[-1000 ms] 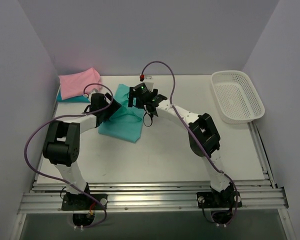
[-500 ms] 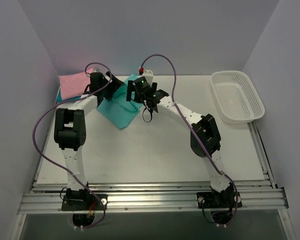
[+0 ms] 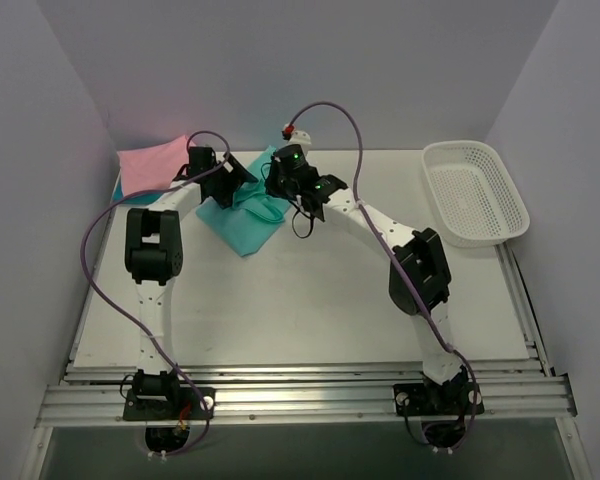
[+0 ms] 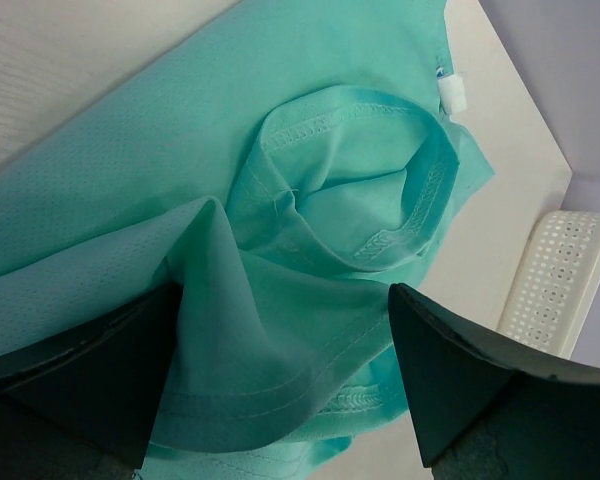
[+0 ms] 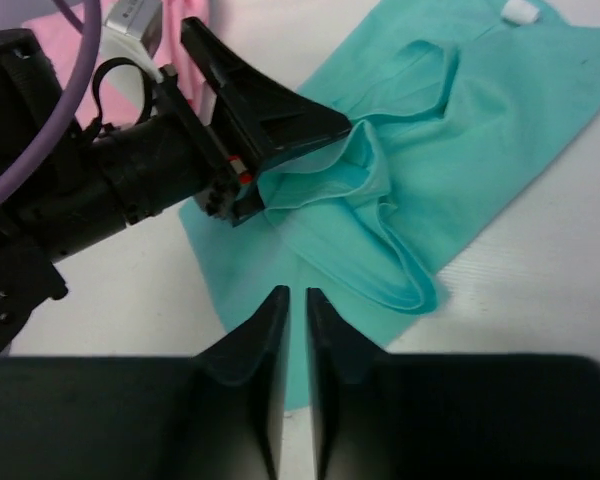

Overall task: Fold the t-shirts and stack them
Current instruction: Fold the tshirt

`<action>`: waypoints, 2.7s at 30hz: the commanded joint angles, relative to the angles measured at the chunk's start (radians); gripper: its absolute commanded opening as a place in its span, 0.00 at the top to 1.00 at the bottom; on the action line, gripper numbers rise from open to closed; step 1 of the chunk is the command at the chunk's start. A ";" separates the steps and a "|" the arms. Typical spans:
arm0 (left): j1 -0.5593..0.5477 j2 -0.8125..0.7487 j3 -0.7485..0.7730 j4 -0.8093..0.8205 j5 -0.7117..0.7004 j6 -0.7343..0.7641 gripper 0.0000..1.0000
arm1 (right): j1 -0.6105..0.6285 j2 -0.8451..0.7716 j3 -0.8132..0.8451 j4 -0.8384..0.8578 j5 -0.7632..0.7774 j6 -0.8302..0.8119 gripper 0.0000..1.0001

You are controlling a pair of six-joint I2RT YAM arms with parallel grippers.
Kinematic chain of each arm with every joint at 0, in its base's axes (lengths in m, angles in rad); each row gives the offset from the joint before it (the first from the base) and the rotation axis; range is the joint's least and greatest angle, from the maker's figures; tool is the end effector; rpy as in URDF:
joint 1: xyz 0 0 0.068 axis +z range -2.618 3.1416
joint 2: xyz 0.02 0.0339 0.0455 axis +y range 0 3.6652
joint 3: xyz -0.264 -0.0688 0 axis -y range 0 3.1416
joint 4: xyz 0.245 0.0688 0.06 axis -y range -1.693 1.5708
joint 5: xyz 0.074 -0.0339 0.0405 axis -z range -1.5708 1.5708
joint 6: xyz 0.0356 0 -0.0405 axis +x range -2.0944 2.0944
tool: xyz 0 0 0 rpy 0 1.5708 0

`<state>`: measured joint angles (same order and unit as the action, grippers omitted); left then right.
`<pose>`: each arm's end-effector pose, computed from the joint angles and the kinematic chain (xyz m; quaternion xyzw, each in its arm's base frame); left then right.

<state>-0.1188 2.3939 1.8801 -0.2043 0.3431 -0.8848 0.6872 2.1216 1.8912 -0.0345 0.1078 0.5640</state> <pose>0.5322 -0.0756 0.1541 -0.2698 0.8585 -0.3323 0.2825 0.4013 0.3244 0.3123 -0.0162 0.7937 0.3206 0.5168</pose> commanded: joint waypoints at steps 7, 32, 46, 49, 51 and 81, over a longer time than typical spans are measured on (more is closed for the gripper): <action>0.030 -0.048 -0.090 0.045 0.000 0.018 0.06 | 0.095 0.152 0.143 0.039 -0.097 0.048 1.00; 0.062 -0.177 -0.108 0.059 0.114 0.035 0.06 | 0.069 0.311 0.129 0.123 -0.161 0.117 1.00; 0.082 -0.243 -0.113 -0.003 0.137 0.089 0.06 | 0.037 0.373 0.190 0.153 -0.184 0.129 1.00; 0.082 -0.254 -0.124 -0.017 0.139 0.104 0.06 | 0.029 0.397 0.218 0.142 -0.189 0.122 1.00; 0.082 -0.263 -0.140 -0.017 0.146 0.107 0.06 | 0.018 0.408 0.244 0.140 -0.194 0.122 1.00; 0.082 -0.319 -0.073 -0.253 -0.029 0.296 0.06 | -0.071 0.301 0.289 0.258 -0.152 0.133 0.20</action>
<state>-0.0399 2.0380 1.7416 -0.4557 0.3172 -0.6128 0.5529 2.5610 2.2387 0.1757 -0.0662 0.7151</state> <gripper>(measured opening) 0.939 0.753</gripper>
